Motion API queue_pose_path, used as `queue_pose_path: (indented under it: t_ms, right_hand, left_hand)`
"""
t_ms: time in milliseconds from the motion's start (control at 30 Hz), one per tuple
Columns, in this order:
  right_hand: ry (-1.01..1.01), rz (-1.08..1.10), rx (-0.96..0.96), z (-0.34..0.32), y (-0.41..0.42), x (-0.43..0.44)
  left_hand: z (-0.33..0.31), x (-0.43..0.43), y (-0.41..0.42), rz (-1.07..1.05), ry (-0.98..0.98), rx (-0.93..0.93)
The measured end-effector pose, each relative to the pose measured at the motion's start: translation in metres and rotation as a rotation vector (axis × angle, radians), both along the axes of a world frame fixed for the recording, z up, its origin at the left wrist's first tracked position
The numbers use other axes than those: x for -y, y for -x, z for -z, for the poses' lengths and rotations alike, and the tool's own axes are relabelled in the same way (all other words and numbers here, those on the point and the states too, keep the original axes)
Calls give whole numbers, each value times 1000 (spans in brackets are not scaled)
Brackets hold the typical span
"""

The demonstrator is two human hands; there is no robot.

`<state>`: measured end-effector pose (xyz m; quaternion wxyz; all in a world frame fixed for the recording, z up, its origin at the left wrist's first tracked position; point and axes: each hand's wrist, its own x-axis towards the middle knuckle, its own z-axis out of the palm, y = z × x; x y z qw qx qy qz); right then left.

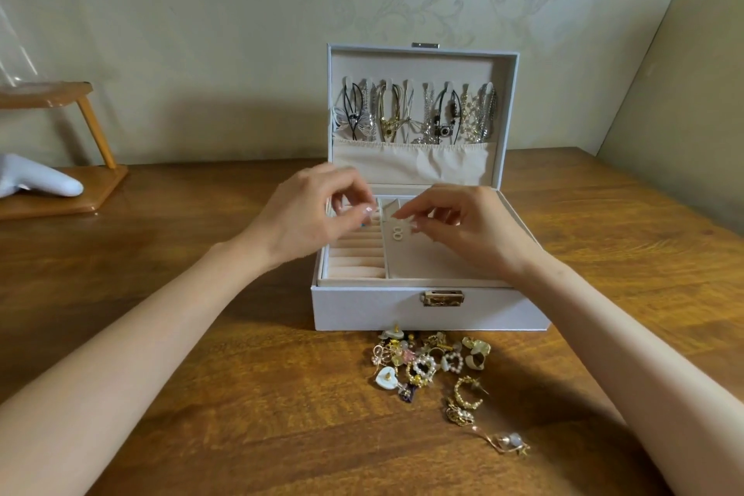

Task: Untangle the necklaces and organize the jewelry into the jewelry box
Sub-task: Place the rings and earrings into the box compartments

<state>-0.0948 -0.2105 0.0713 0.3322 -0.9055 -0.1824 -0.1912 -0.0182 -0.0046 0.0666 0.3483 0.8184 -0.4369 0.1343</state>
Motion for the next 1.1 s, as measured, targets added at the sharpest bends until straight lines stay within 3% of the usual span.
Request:
queue_pose_path:
  t_ms: [167, 267, 400, 467, 667, 933, 1100]
  right_hand:
    - [24, -147, -14, -9, 18, -3]
    - [90, -223, -220, -17, 35, -10]
    - [536, -135, -226, -6, 51, -29]
    - [621, -62, -199, -4, 54, -34]
    - [627, 0, -165, -4, 56, -34]
    - [645, 40, -93, 4, 48, -33]
    - [584, 22, -173, 6, 43, -30]
  left_hand:
    - [-15, 8, 26, 199, -283, -197]
    - [-25, 5, 35, 237, -327, -298]
    - [-27, 4, 44, 242, -444, -296]
    - [-23, 7, 44, 216, -498, -283]
    - [-15, 11, 39, 207, -464, -264]
    - [-7, 10, 30, 218, -380, 13]
    - [-7, 12, 22, 178, -375, -43]
